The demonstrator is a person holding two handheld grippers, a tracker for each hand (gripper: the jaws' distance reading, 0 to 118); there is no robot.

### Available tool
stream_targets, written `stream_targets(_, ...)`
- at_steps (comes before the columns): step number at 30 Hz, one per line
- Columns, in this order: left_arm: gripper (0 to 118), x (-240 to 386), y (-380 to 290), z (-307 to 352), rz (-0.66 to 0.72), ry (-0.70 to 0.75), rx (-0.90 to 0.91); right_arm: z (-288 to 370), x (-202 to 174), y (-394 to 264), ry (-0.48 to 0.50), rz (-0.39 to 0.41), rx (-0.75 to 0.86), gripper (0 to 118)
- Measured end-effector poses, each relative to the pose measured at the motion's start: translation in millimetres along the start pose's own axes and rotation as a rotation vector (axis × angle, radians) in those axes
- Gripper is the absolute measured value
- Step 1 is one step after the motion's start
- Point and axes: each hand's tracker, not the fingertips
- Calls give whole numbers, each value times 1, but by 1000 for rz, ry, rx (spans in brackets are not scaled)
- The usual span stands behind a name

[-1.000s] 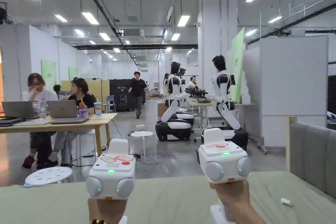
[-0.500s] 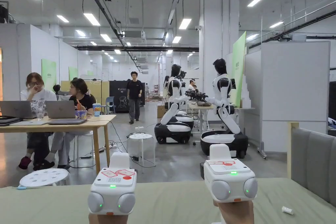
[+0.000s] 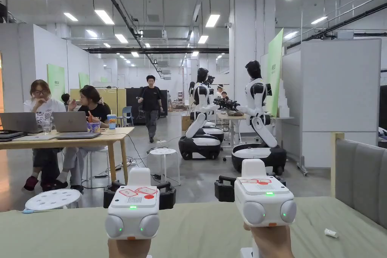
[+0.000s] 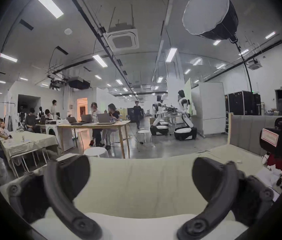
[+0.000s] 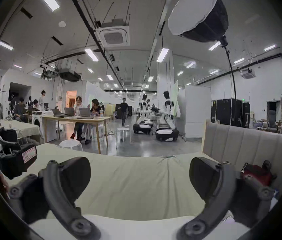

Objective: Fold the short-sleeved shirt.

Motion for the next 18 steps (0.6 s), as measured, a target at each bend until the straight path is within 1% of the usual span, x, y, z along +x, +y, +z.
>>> stream_targets(1, 118, 2, 1, 0, 6, -9, -6, -3, 1, 0, -5, 12, -18, 118)
stream_targets(5, 118, -2, -1, 4, -17, -42, -42, -6, 5, 0, -2, 22, -25, 118)
stream_targets(9, 118, 0, -3, 3, -10, -30, -37, -1, 8, 0, -3, 9, -30, 118)
stream_targets(14, 118, 0, 1, 9, -20, -35, -43, 4, 10, -1, -16, 18, -33, 118)
stream_targets(18, 118, -2, 2, 8, -29, -34, -48, 7, 11, -1, -15, 6, -34, 118)
